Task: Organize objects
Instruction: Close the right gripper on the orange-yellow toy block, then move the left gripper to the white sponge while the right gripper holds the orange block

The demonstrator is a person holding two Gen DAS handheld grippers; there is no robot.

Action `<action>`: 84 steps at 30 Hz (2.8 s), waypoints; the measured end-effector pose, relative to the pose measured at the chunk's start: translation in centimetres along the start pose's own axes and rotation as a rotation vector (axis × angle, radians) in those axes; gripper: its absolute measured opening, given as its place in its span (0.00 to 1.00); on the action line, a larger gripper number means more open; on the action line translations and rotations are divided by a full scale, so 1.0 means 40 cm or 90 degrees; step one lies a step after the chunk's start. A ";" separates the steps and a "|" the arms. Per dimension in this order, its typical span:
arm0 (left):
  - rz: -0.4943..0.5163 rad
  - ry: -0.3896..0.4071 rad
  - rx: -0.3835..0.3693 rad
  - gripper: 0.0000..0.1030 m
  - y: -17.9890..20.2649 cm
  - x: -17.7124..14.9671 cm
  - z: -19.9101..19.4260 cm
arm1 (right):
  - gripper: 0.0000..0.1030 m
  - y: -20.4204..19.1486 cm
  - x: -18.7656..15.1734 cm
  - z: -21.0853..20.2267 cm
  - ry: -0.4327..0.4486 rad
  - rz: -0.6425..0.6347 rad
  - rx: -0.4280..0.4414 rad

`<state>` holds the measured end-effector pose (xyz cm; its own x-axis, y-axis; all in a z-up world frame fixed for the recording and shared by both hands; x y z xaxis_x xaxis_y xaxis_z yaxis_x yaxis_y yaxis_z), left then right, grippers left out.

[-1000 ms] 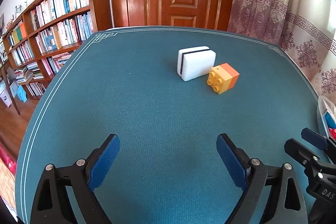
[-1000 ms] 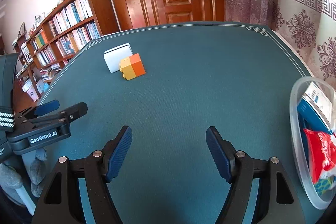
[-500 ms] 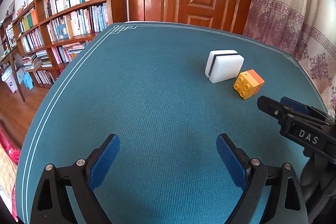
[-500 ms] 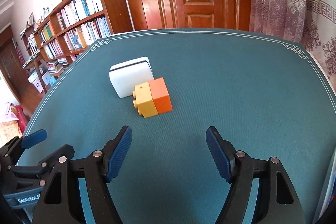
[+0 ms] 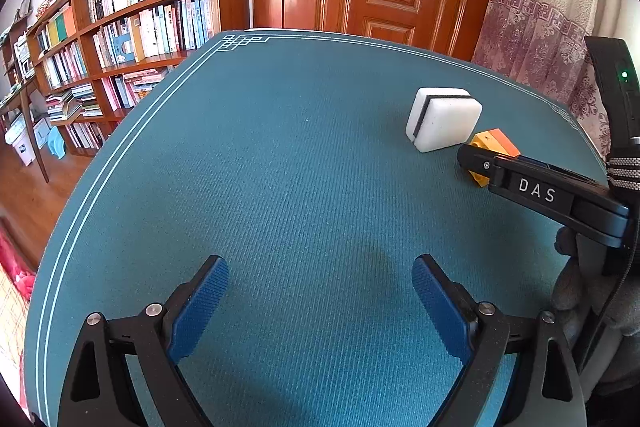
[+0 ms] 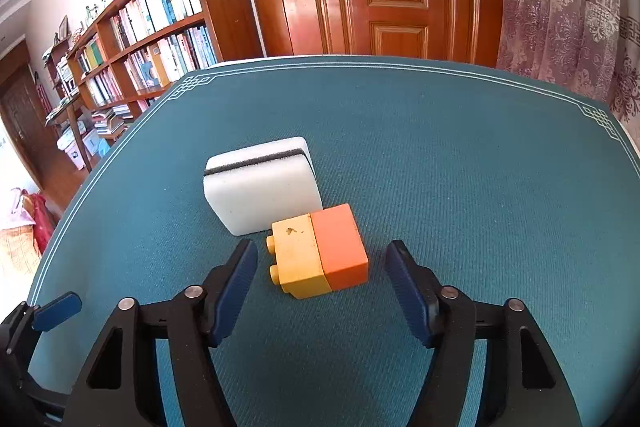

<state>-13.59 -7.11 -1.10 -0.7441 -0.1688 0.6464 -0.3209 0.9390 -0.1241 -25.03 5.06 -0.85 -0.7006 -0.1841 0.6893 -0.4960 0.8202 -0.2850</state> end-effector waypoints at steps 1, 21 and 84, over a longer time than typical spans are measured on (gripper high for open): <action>0.000 0.000 0.001 0.93 0.000 0.000 0.000 | 0.50 0.002 0.001 -0.001 0.001 0.002 0.002; 0.027 0.022 -0.009 0.93 0.131 0.108 0.008 | 0.44 0.112 -0.112 -0.161 0.047 0.096 -0.062; -0.050 0.069 -0.081 0.89 0.149 0.099 -0.037 | 0.45 0.095 -0.173 -0.206 0.051 0.104 -0.048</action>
<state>-17.57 -1.75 1.83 -0.6502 -0.2162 0.7284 -0.2937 0.9557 0.0215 -17.84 13.92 -1.21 -0.7244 -0.0041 0.6893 -0.3367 0.8747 -0.3487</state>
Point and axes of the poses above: each gripper's, at about its wrist camera, not at the fingertips, and z roughly the way its jaws point, y to its right, x to its top, the point moved 4 cm from there along z, roughly the way its jaws point, and after that the axes turned 14 degrees about x, right-handed, at the moved point
